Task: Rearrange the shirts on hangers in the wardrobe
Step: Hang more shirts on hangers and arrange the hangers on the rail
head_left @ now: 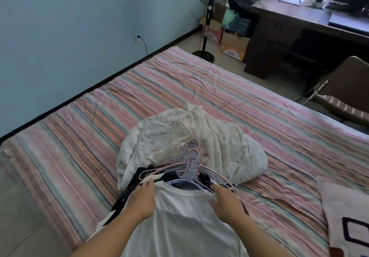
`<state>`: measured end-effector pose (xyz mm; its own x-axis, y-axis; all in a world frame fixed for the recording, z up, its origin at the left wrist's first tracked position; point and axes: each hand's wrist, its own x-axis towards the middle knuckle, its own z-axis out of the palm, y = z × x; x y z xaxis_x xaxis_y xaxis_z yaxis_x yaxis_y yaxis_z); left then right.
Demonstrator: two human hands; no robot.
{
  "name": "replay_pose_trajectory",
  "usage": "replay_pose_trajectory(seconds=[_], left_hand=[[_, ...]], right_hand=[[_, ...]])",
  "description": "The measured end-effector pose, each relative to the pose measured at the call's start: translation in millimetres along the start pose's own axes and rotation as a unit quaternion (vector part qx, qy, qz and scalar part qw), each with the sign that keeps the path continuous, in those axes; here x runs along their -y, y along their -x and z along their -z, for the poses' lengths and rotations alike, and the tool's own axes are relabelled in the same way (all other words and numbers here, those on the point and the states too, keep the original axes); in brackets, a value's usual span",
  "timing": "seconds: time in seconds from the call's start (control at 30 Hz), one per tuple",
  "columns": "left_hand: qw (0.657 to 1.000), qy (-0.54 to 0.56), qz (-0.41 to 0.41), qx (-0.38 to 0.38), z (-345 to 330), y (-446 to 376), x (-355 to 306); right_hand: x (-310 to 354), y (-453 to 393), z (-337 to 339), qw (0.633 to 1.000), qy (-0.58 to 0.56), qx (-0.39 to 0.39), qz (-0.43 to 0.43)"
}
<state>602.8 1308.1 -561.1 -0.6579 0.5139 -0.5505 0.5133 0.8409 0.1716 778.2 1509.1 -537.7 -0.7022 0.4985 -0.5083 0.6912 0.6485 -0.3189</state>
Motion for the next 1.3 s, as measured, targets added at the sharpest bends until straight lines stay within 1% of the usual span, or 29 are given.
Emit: replay_pose_trajectory(seconds=[0.07, 0.13, 0.23, 0.37, 0.5, 0.6, 0.73, 0.83, 1.0, 1.13, 1.23, 1.3], left_hand=[[1.000, -0.025, 0.008, -0.012, -7.9, -5.9, -5.1], [0.998, -0.041, 0.025, -0.042, -7.9, -9.1, -6.3], [0.995, -0.027, 0.051, -0.078, -6.0, -12.6, -2.5], [0.995, 0.008, 0.045, -0.093, -6.2, -9.3, 2.5], [0.991, 0.054, 0.022, -0.124, -1.3, 10.1, 5.5], [0.987, 0.091, -0.009, -0.135, 10.7, 35.9, 10.9], [0.975, 0.178, -0.041, -0.124, 39.4, 94.4, 19.1], [0.959, 0.243, -0.059, -0.133, 65.4, 144.4, 29.1], [0.941, 0.286, -0.077, -0.161, 97.6, 228.1, 54.0], [0.936, 0.284, -0.065, -0.198, 106.9, 299.7, 77.6], [0.914, 0.322, -0.064, -0.238, 111.0, 360.0, 102.4], [0.903, 0.342, -0.074, -0.250, 116.1, 404.1, 120.6]], right_hand=[[-3.4, -8.4, -8.9, 1.000, 0.006, -0.004, -0.002], [-5.5, -14.3, -15.1, 1.000, 0.016, -0.012, -0.009], [-6.4, -17.3, -19.3, 0.999, 0.007, -0.027, -0.028], [-5.1, -8.3, -21.6, 0.998, 0.004, -0.060, -0.031], [0.4, 13.4, -17.4, 0.994, -0.050, -0.092, -0.017], [8.5, 41.0, -6.1, 0.984, -0.136, -0.115, -0.029], [24.1, 93.3, 11.4, 0.964, -0.218, -0.145, -0.041], [42.4, 133.9, 25.5, 0.957, -0.247, -0.153, -0.013], [78.1, 204.2, 44.2, 0.952, -0.243, -0.182, 0.041], [114.6, 267.7, 51.6, 0.957, -0.196, -0.187, 0.102], [143.1, 319.5, 55.2, 0.950, -0.189, -0.192, 0.160], [162.1, 355.2, 59.9, 0.943, -0.187, -0.189, 0.197]])
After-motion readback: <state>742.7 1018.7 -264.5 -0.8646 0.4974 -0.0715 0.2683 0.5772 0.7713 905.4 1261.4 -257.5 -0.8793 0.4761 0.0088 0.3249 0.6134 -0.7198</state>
